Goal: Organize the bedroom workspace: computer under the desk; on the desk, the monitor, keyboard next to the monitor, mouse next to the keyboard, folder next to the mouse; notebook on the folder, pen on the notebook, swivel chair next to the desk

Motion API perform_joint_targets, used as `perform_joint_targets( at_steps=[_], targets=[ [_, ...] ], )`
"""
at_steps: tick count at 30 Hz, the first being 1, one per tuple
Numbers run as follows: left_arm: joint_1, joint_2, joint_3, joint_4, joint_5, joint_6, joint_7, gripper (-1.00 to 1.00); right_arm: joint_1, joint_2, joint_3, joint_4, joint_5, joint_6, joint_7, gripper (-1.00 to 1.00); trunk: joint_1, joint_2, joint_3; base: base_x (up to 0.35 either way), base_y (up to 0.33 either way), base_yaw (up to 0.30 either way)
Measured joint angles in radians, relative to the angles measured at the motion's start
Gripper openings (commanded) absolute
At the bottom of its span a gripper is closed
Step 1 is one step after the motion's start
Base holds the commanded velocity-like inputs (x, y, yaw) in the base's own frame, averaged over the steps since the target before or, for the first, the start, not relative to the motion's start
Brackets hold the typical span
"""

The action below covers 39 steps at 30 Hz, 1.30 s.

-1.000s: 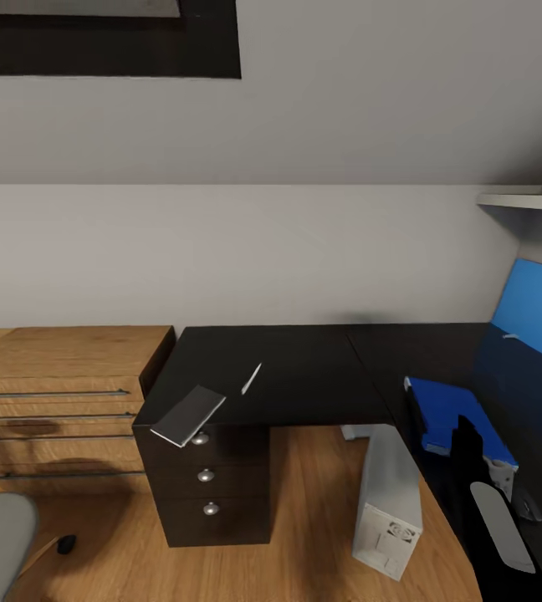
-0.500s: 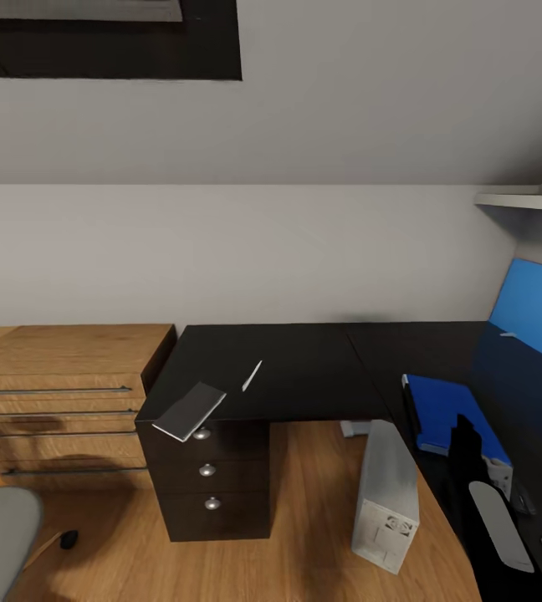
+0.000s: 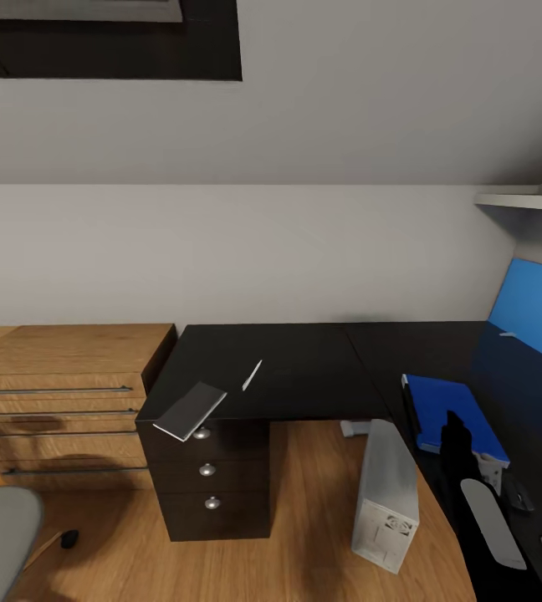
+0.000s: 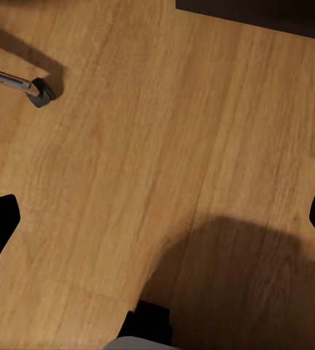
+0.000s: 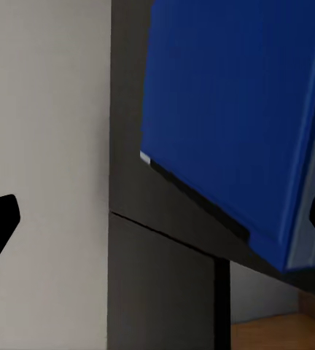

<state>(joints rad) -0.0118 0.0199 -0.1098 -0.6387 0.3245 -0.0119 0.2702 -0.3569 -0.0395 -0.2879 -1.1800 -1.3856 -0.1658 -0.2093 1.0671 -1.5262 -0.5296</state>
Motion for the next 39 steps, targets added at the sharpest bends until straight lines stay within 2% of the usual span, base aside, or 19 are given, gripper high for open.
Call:
perform_joint_targets(
  at_steps=[9, 20, 21, 24, 25, 26, 27, 30, 31, 34, 36, 39],
  targets=[
    [0.0, 0.0, 0.0, 0.0, 0.0, 0.001, 0.0, 1.0, 0.001, 0.003, 0.01, -0.072, -0.001, -0.001, 0.01, 1.0, 0.0, 0.0, 0.0, 0.0, 0.0, 0.0],
    [0.0, 0.0, 0.0, 0.0, 0.0, 0.0, 0.0, 1.0, 0.008, 0.026, 0.029, -0.162, -0.003, 0.001, 0.01, 1.0, 0.0, 0.0, 0.0, 0.0, 0.0, 0.0],
    [0.0, 0.0, 0.0, 0.0, 0.0, 0.0, 0.0, 1.0, 0.009, 0.026, 0.061, -0.175, -0.004, 0.003, 0.009, 1.0, 0.0, 0.0, 0.0, 0.0, 0.0, 0.0],
    [0.0, 0.0, 0.0, 0.0, 0.0, 0.0, 0.0, 1.0, 0.009, 0.026, 0.098, -0.176, -0.004, 0.005, 0.008, 1.0, 0.0, 0.0, 0.0, 0.0, 0.0, 0.0],
    [0.0, 0.0, 0.0, 0.0, 0.0, 0.0, 0.0, 1.0, 0.009, 0.026, 0.126, -0.175, -0.005, 0.007, 0.007, 1.0, 0.0, 0.0, 0.0, 0.0, 0.0, 0.0],
    [0.0, 0.0, 0.0, 0.0, 0.0, 0.0, 0.0, 1.0, 0.009, 0.027, 0.237, -0.162, -0.008, 0.01, 0.005, 1.0, 0.0, 0.0, 0.0, 0.0, 0.0, 0.0],
    [0.0, 0.0, 0.0, 0.0, 0.0, 0.0, 0.0, 1.0, 0.009, 0.027, 0.269, -0.159, -0.008, 0.01, 0.005, 1.0, 0.0, 0.0, 0.0, 0.0, 0.0, 0.0],
    [0.0, 0.0, 0.0, 0.0, 0.0, 0.0, 0.0, 1.0, 0.009, 0.028, 0.311, -0.141, -0.011, 0.012, 0.005, 1.0, 0.0, 0.0, 0.0, 0.0, 0.0, 0.034],
    [0.0, 0.0, 0.0, 0.0, 0.0, 0.0, 0.0, 1.0, 0.01, 0.034, 0.367, -0.109, -0.016, 0.012, 0.004, 1.0, 0.0, 0.0, 0.0, 0.0, 0.0, 0.135],
    [0.0, 0.0, 0.0, 0.0, 0.0, -0.001, 0.0, 1.0, 0.009, 0.047, 0.409, -0.088, -0.015, 0.013, 0.003, 1.0, 0.0, 0.0, 0.0, 0.0, 0.0, 0.192],
    [0.0, 0.0, -0.001, 0.0, 0.0, -0.008, 0.0, 1.0, 0.009, 0.08, 0.46, -0.051, -0.015, 0.013, 0.0, 1.0, 0.0, 0.0, 0.0, 0.0, 0.0, 0.247],
    [0.0, 0.0, -0.001, -0.001, -0.001, -0.033, 0.001, 1.0, 0.009, 0.102, 0.508, -0.012, -0.014, 0.015, 0.0, 1.0, 0.0, 0.0, 0.001, 0.0, 0.0, 0.262]
  ],
)
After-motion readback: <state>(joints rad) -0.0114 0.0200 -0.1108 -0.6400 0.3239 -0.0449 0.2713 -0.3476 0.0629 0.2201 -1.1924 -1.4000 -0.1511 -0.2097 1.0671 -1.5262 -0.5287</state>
